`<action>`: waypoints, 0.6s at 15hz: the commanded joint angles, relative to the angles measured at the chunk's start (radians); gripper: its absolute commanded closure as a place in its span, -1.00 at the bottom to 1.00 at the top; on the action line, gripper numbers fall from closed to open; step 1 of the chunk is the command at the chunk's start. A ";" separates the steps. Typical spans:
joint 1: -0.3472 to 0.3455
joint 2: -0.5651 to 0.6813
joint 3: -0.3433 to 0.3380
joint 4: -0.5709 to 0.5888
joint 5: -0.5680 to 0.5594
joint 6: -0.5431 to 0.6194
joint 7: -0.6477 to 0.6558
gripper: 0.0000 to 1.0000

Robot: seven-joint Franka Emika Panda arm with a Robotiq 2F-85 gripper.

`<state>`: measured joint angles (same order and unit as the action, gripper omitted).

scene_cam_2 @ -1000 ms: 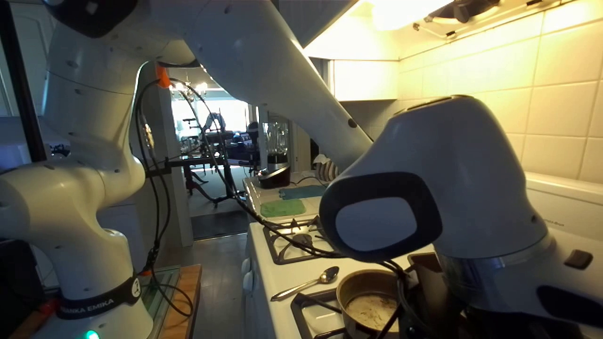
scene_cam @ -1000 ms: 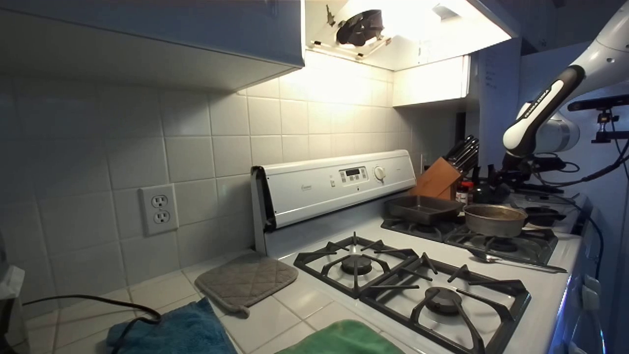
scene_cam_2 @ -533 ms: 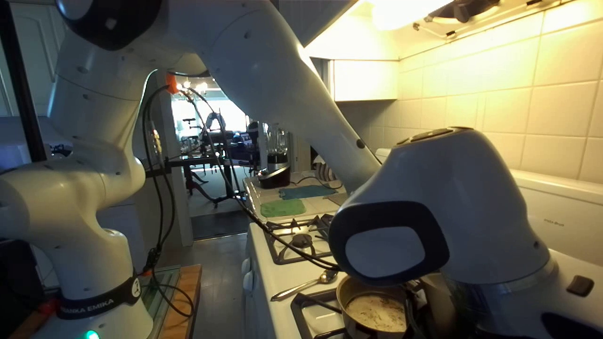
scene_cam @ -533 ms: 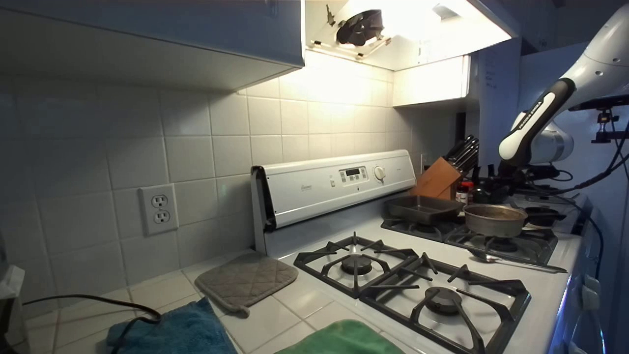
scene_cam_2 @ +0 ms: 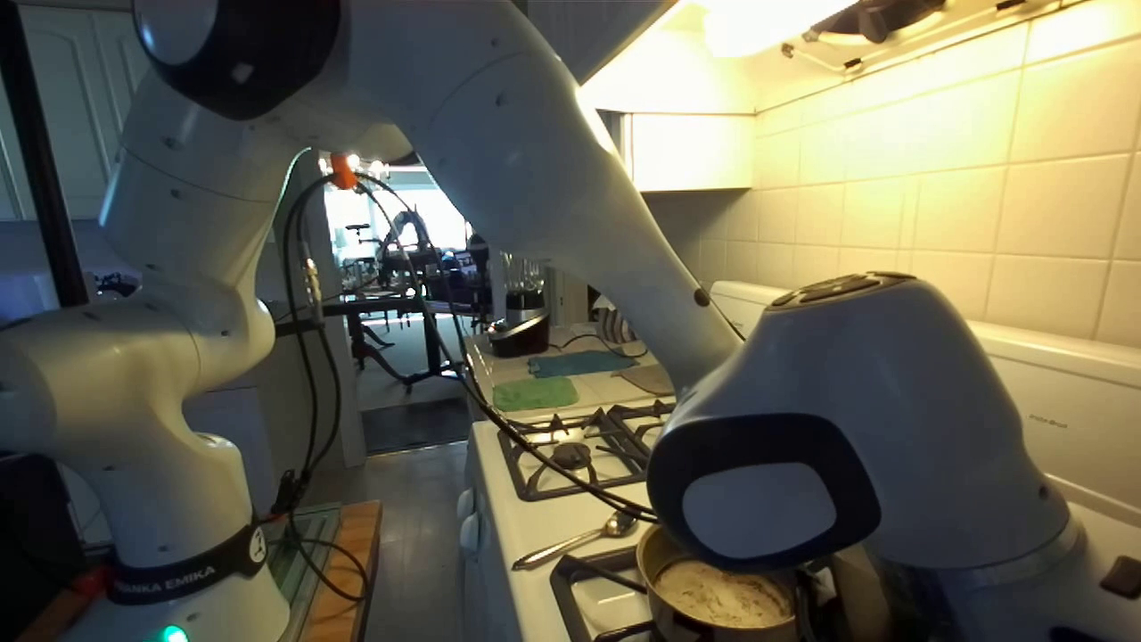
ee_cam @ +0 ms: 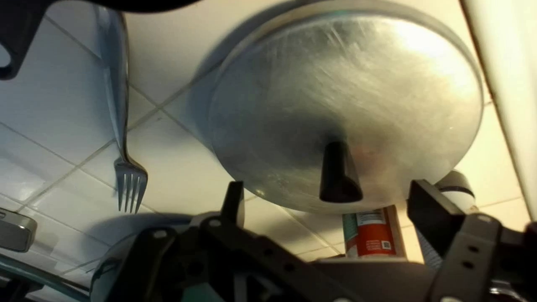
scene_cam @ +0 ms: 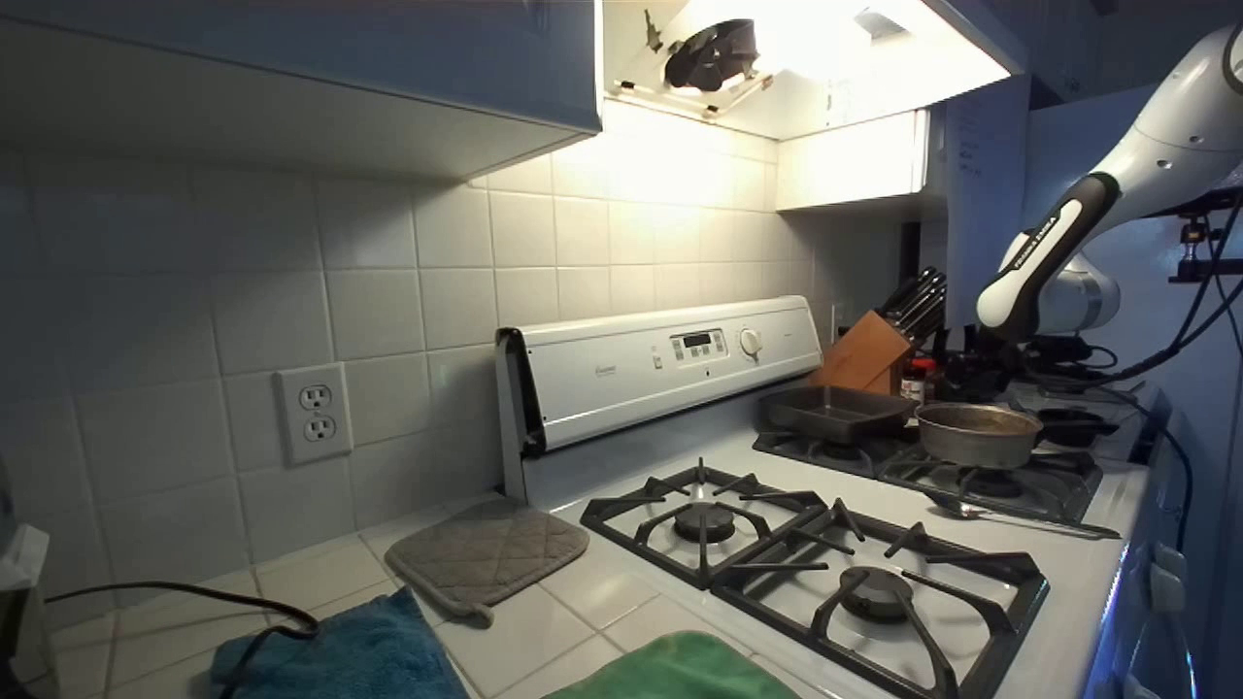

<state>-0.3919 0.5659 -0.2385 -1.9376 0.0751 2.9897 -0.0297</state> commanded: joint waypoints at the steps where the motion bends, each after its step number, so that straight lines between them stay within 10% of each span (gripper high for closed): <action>1: 0.002 0.040 0.004 0.044 0.013 0.024 0.032 -0.47; 7: 0.007 0.053 0.004 0.061 0.012 0.021 0.053 0.24; 8: 0.009 0.053 0.003 0.060 0.012 0.020 0.055 -0.39; 9: 0.010 0.052 0.003 0.057 0.011 0.020 0.056 -0.52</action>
<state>-0.3865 0.5951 -0.2356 -1.9016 0.0751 2.9925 0.0082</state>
